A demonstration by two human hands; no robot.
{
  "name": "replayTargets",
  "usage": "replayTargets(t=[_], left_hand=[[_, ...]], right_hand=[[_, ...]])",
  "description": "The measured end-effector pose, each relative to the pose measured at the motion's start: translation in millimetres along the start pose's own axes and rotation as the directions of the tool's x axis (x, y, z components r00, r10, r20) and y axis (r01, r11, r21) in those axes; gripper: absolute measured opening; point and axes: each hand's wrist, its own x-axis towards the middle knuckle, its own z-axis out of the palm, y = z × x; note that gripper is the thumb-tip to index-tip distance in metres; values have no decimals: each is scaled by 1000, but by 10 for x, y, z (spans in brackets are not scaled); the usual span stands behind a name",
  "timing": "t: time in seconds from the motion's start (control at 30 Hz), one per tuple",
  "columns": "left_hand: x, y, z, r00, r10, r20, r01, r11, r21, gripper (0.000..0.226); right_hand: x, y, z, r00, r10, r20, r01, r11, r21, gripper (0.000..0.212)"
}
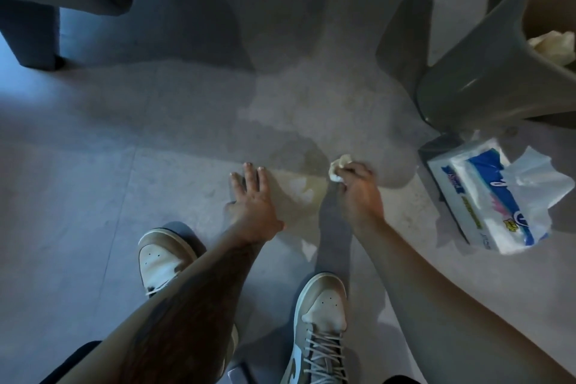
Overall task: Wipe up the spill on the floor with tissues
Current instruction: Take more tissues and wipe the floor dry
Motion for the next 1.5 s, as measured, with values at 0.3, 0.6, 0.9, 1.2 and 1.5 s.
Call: replayTargets(t=[0.3, 0.6, 0.9, 1.2, 1.5], left_hand=[[-176, 152, -545, 960, 261, -101, -276, 945, -176, 78], [-687, 742, -1317, 917, 235, -323, -328, 904, -274, 14], [-1125, 1793, -2294, 763, 292, -576, -599, 655, -461, 12], [-1193, 3053, -2747, 785, 463, -412, -617, 651, -442, 61], [-1340, 2945, -2225, 811, 486, -326, -584, 716, -383, 49]], right_hand=[[-75, -543, -453, 979, -16, 202, -9, 993, 120, 29], [-258, -925, -1383, 992, -127, 24, 125, 990, 66, 12], [-98, -820, -2777, 951, -81, -298, 128, 982, 141, 10], [189, -221, -3853, 858, 182, -481, -66, 967, 248, 9], [-289, 429, -3551, 874, 226, -431, -144, 966, 216, 22]])
